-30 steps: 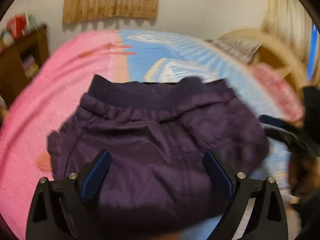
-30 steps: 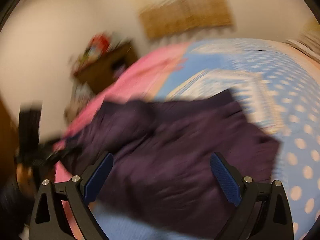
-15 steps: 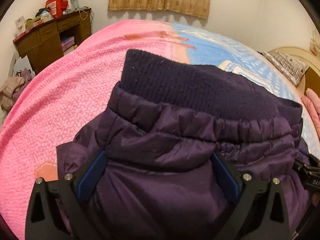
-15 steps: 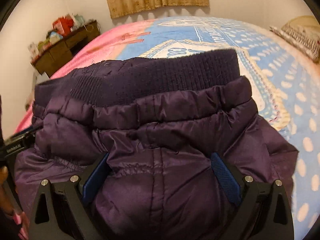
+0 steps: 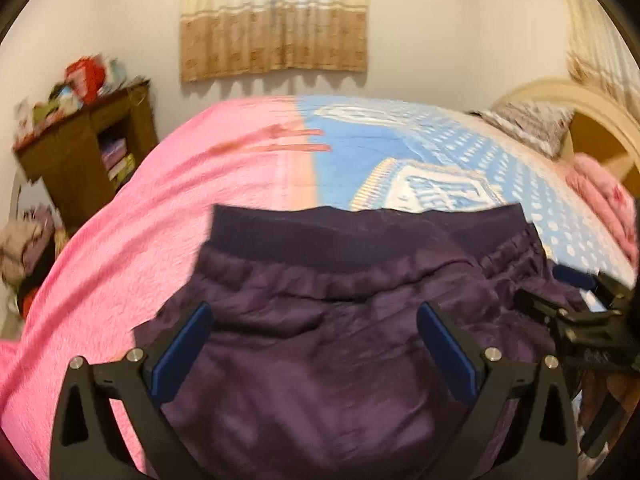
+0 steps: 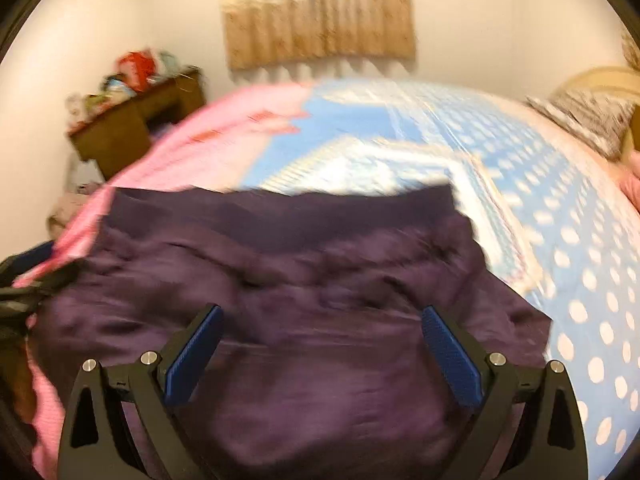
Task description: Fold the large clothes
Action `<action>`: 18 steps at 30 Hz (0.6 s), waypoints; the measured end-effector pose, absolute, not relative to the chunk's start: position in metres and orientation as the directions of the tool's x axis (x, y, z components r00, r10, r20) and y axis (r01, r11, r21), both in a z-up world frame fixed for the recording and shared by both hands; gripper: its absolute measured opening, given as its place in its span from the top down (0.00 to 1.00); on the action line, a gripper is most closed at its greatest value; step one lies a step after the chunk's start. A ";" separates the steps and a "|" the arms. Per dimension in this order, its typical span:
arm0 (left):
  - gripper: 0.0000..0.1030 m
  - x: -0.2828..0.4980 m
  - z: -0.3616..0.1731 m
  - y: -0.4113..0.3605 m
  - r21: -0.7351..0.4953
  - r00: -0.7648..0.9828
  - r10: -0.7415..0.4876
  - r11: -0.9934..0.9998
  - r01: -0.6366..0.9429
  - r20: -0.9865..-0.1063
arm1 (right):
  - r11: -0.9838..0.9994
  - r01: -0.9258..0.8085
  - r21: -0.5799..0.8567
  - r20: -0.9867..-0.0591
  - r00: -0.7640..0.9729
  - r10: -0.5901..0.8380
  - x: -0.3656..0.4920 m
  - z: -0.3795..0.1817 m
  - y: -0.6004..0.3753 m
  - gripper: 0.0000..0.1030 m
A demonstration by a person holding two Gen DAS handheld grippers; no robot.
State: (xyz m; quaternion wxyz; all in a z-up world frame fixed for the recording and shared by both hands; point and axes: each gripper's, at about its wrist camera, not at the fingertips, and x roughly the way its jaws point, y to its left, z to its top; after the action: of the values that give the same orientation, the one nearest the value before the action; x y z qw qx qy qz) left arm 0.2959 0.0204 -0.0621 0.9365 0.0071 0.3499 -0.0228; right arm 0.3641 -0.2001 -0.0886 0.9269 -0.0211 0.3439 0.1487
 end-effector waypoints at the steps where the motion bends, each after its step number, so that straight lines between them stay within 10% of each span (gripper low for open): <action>1: 0.00 0.300 -0.071 0.013 0.025 0.741 -0.017 0.999 0.046 -0.671 | 0.949 -0.310 0.052 -0.640 0.719 0.270 0.360 -0.088 -0.194 0.04; 18: 0.00 0.315 -0.125 0.010 0.117 0.701 0.160 0.987 -0.108 -0.695 | 0.955 -0.294 -0.047 -0.692 0.699 0.181 0.364 -0.153 -0.202 0.02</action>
State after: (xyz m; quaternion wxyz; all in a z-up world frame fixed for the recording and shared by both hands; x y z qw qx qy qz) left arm 0.3147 0.0103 -0.1248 0.9217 0.0337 0.3795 0.0727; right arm 0.3640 -0.2022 -0.1530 0.9185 -0.0771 0.3657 0.1292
